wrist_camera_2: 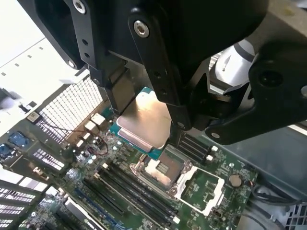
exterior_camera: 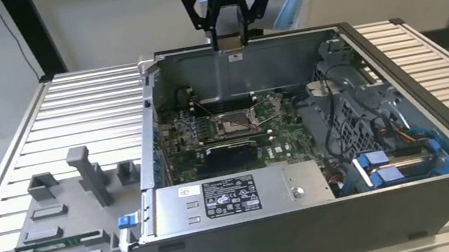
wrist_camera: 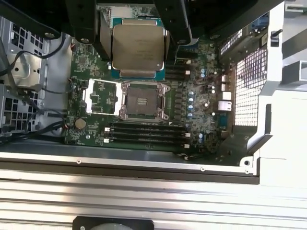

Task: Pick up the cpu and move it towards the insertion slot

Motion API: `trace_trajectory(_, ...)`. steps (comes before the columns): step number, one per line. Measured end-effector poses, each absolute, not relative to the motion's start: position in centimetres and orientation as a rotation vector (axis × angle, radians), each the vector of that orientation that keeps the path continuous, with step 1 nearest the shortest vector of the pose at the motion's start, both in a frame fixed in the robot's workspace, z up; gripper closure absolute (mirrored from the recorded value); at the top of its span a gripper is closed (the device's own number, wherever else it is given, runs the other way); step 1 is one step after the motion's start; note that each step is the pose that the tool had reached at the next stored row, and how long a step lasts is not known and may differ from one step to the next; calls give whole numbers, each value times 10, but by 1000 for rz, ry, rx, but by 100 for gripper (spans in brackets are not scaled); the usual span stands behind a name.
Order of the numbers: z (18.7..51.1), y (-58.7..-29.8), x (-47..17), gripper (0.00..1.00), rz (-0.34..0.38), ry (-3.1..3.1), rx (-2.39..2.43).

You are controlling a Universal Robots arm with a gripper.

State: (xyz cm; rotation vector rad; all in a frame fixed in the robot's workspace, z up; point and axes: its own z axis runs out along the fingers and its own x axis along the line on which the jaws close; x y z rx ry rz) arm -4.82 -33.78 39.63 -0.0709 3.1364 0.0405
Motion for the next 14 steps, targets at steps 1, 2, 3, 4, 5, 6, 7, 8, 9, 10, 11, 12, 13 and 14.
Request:
trace_trajectory(1,396,-336,-48,100,40,3136,-70)
trace_trajectory(2,395,-334,-48,100,40,3137,-69)
trace_trajectory(3,395,-332,-47,100,40,3137,-69)
trace_trajectory(4,395,-330,-47,100,40,3137,-67)
trace_trajectory(5,395,-329,-47,100,40,3137,-66)
trace_trajectory(6,395,-329,-47,100,39,3137,-65)
trace_trajectory(7,395,-329,-47,100,40,3137,-63)
trace_trajectory(8,395,-329,-47,100,40,3137,-62)
trace_trajectory(9,395,-329,-47,100,40,3137,-61)
trace_trajectory(10,395,-329,-47,100,40,3137,-60)
trace_trajectory(11,395,-329,-47,100,40,3137,-59)
trace_trajectory(12,395,-329,-47,100,40,3137,-57)
trace_trajectory(13,395,-329,-47,100,40,3137,-56)
trace_trajectory(14,395,-329,-47,100,40,3137,-55)
